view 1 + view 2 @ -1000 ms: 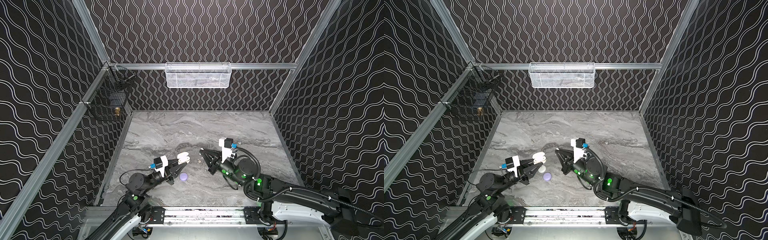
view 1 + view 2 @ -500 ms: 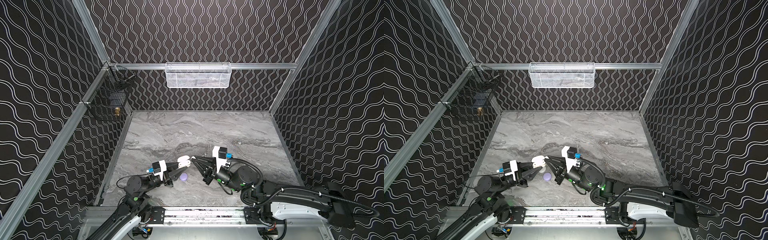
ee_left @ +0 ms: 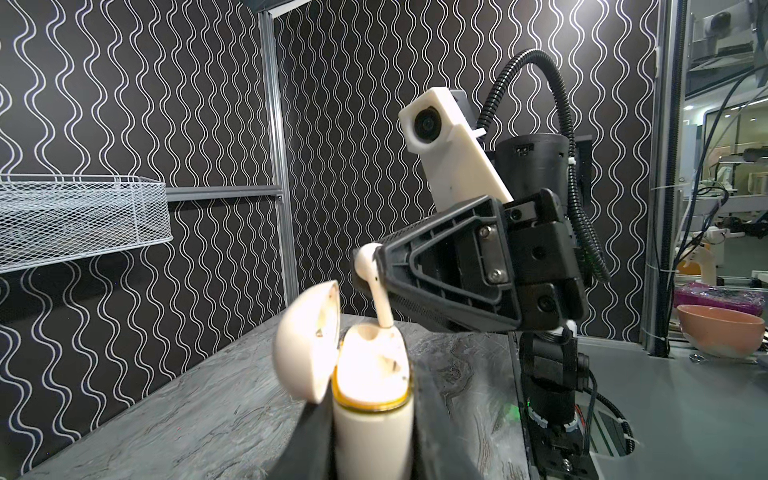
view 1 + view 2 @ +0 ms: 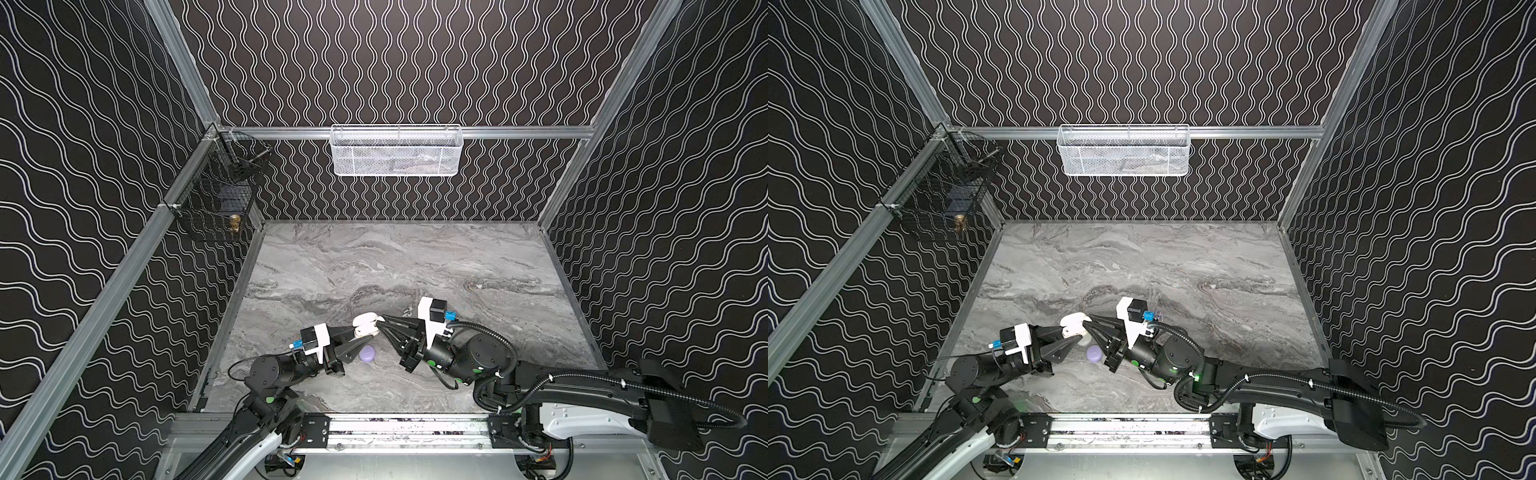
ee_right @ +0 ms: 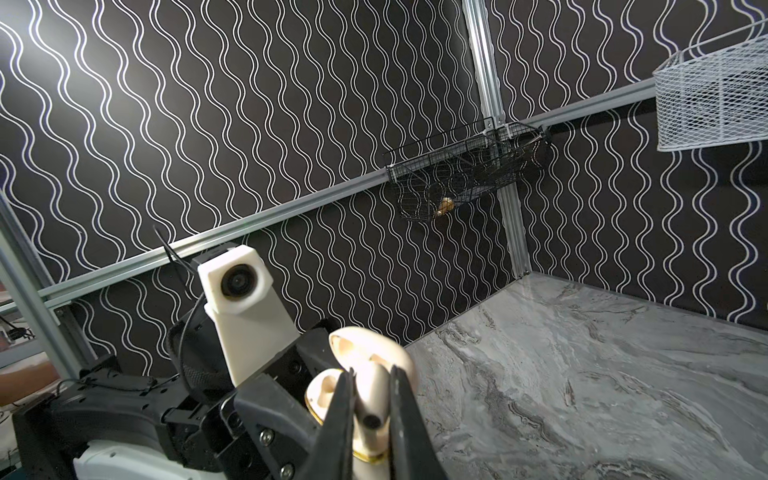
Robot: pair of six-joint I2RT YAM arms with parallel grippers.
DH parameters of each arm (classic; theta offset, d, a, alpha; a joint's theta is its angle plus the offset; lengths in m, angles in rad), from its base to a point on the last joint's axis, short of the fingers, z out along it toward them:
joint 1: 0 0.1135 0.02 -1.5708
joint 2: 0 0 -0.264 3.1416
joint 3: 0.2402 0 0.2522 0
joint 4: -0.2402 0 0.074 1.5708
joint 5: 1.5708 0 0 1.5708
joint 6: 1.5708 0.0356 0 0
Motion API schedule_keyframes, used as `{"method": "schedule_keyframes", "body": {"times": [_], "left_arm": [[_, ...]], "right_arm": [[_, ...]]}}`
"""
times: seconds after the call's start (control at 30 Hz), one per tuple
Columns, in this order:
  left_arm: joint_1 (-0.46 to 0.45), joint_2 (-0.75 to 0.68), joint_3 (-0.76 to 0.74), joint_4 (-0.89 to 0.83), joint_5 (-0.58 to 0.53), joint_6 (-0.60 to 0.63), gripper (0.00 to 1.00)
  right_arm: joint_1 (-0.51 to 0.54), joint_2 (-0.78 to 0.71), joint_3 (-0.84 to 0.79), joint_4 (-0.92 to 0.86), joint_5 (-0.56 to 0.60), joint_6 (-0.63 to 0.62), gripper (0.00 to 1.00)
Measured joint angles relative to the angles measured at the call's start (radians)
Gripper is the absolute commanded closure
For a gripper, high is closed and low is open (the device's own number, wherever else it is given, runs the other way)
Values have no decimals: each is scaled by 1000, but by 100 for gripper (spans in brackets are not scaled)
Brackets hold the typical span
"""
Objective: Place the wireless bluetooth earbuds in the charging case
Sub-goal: 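Lower the cream earbud into the open case held by the left gripper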
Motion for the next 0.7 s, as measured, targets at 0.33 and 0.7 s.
{"method": "schedule_keyframes", "body": {"times": [0.33,0.7], "left_arm": [[0,-3,0,-6,0,-3,100],[0,-32,-4,-36,-16,-7,100]], "right_arm": [[0,46,-8,71,28,-20,93],[2,58,-41,118,48,-43,93]]}}
